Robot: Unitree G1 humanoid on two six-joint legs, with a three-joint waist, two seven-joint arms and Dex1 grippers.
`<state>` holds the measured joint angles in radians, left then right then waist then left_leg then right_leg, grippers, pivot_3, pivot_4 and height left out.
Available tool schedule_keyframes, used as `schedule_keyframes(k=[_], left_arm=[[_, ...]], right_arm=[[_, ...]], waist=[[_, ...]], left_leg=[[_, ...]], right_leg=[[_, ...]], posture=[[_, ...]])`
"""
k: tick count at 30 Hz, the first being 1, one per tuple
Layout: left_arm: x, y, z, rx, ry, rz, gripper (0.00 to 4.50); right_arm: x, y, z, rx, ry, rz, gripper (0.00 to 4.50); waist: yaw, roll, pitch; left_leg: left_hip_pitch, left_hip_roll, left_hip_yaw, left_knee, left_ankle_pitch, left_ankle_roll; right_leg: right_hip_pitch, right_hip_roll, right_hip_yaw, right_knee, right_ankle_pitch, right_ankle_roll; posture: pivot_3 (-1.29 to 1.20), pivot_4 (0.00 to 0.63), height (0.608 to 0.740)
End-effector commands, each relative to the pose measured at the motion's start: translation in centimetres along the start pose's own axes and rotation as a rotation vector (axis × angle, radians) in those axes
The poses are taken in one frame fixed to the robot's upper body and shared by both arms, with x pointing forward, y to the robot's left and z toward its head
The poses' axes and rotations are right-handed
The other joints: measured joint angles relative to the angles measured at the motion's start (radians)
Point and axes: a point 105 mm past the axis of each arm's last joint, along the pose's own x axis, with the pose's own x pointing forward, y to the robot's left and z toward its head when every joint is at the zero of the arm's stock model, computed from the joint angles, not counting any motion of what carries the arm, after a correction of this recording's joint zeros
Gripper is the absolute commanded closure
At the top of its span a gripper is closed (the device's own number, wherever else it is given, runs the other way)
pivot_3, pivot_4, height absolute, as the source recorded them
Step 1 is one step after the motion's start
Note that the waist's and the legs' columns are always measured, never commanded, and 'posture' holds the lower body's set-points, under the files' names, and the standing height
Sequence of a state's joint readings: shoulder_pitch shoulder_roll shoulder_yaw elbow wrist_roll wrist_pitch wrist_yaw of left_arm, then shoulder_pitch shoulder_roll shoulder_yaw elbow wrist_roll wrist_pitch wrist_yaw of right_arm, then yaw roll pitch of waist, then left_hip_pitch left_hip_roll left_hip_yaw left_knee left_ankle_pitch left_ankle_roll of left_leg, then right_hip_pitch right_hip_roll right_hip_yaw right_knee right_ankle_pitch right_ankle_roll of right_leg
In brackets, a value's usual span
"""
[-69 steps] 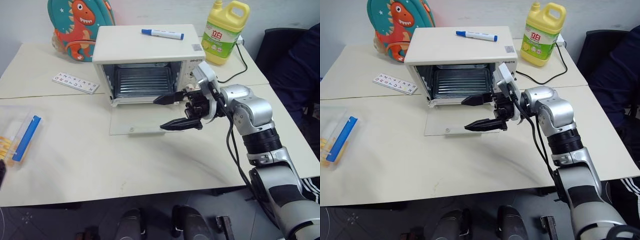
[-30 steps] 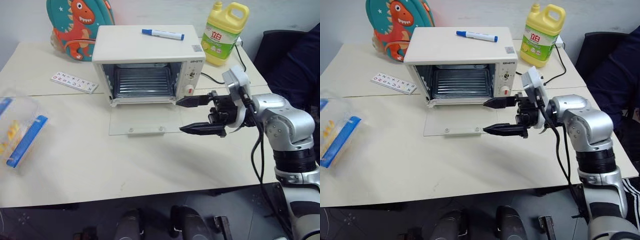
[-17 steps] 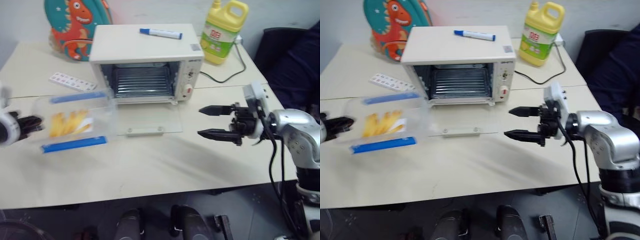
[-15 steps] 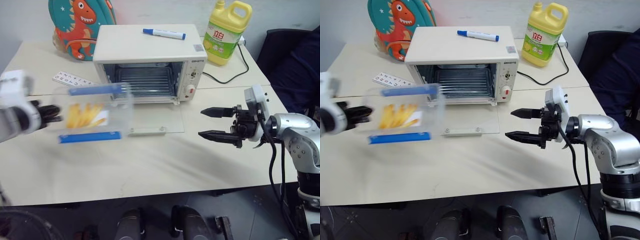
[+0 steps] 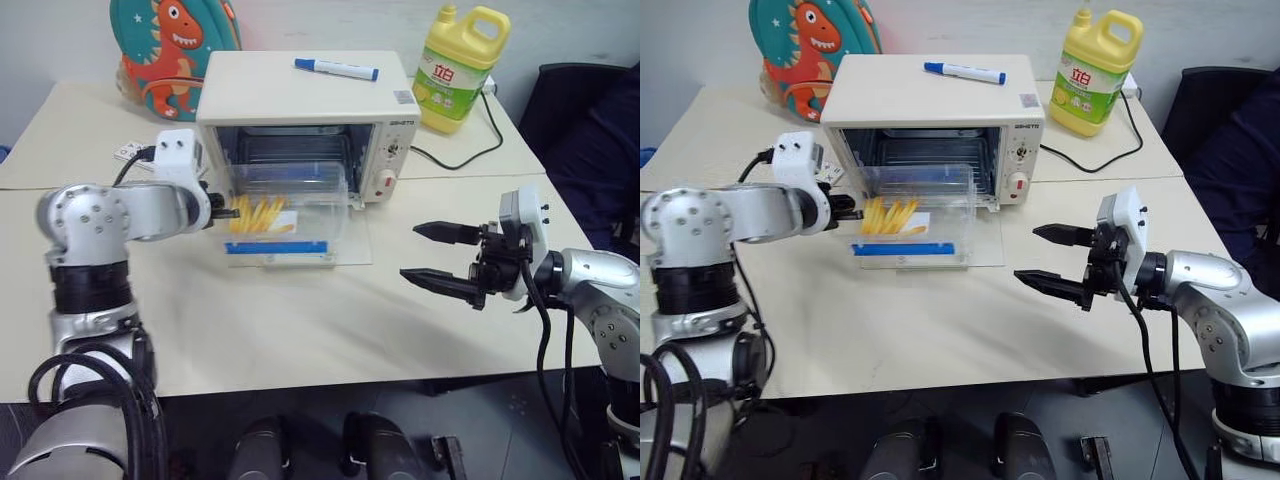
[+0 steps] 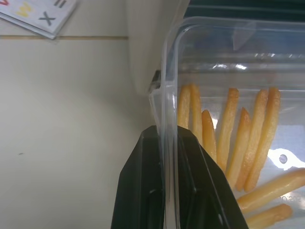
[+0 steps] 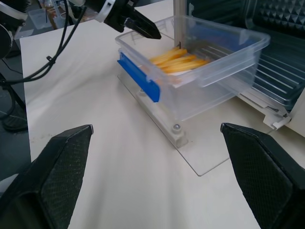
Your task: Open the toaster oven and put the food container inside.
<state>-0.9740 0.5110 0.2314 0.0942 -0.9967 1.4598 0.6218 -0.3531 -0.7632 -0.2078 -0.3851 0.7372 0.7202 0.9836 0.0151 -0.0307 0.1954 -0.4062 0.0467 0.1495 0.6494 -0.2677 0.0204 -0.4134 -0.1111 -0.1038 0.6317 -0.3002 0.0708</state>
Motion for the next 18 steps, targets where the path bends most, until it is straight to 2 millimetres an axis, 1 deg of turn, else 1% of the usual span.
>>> schedule_keyframes(k=[1,2,3,5,6,11,15,16,17,18], left_arm=[[-0.3,-0.3,1.2,-0.055,-0.04,-0.013,3.8],[-0.3,-0.5,1.3,-0.06,-0.045,-0.017,3.64],[-0.3,-0.6,1.3,-0.064,-0.048,-0.019,3.38],[-0.5,-0.6,1.4,-0.065,-0.054,-0.021,2.71],[-0.7,-0.3,1.4,-0.066,-0.062,-0.019,2.44],[-2.7,0.7,1.9,-0.089,-0.164,-0.071,2.44],[-5.1,1.6,2.4,-0.069,-0.293,-0.133,2.44],[-5.5,1.5,2.7,-0.078,-0.332,-0.172,2.41],[-6.6,1.3,2.9,-0.084,-0.408,-0.284,2.4],[-7.5,1.0,2.7,-0.075,-0.462,-0.388,2.6]], right_arm=[[-0.3,0.3,1.0,-0.036,-0.037,-0.014,0.0],[-0.3,0.3,0.9,-0.035,-0.038,-0.016,0.0],[-0.3,0.3,0.9,-0.034,-0.038,-0.018,0.0],[-0.1,0.3,0.7,-0.032,-0.037,-0.021,0.0],[-0.1,0.3,0.7,-0.028,-0.038,-0.023,0.0],[0.5,0.3,0.1,-0.007,-0.03,-0.028,0.0],[1.1,0.5,-0.5,0.023,-0.02,-0.01,0.0],[1.2,0.5,-0.6,0.039,-0.027,-0.003,0.19],[1.8,0.6,-0.9,0.079,-0.037,0.006,0.4],[2.3,0.9,-1.2,0.1,-0.037,0.025,0.63]], waist=[[0.001,0.0,0.0],[0.002,0.0,0.0],[0.002,0.0,0.0],[0.002,0.0,0.0],[0.001,0.0,0.0],[-0.001,0.0,0.0],[-0.003,0.0,0.0],[-0.003,0.0,0.0],[-0.003,0.0,0.0],[-0.008,0.0,0.0]], left_leg=[[0.0,0.0,0.0,0.0,0.0,0.0],[0.0,0.0,0.0,-0.001,0.0,0.0],[0.0,0.0,0.0,-0.001,0.0,0.0],[0.0,0.0,0.0,-0.001,0.0,0.0],[0.0,0.0,0.0,-0.001,0.0,0.0],[0.0,0.001,0.0,0.0,0.0,0.0],[0.0,0.001,0.0,-0.001,0.0,0.0],[0.0,0.001,0.0,0.0,0.0,0.0],[0.0,0.001,0.0,-0.001,0.0,0.0],[0.0,0.001,0.0,0.0,0.0,0.0]], right_leg=[[0.0,0.0,0.0,0.0,0.0,0.0],[0.0,0.0,0.0,0.0,0.0,0.0],[0.0,0.0,0.0,-0.001,0.0,0.0],[0.0,0.001,0.0,-0.001,0.0,0.0],[0.0,0.001,0.0,-0.001,0.0,0.0],[0.0,0.001,0.0,0.0,0.0,0.0],[0.0,0.001,0.0,0.0,0.0,0.0],[0.0,0.001,0.0,0.0,0.0,0.0],[0.0,0.001,0.0,0.0,0.0,0.0],[0.0,0.001,0.0,0.0,0.0,0.0]], posture=[[0.0,0.15,0.74],[0.0,0.15,0.74],[0.0,0.15,0.74],[0.0,0.15,0.74],[0.0,0.15,0.74],[0.0,0.15,0.74],[0.0,0.15,0.74],[0.0,0.15,0.74],[0.0,0.15,0.74],[0.0,0.15,0.74]])
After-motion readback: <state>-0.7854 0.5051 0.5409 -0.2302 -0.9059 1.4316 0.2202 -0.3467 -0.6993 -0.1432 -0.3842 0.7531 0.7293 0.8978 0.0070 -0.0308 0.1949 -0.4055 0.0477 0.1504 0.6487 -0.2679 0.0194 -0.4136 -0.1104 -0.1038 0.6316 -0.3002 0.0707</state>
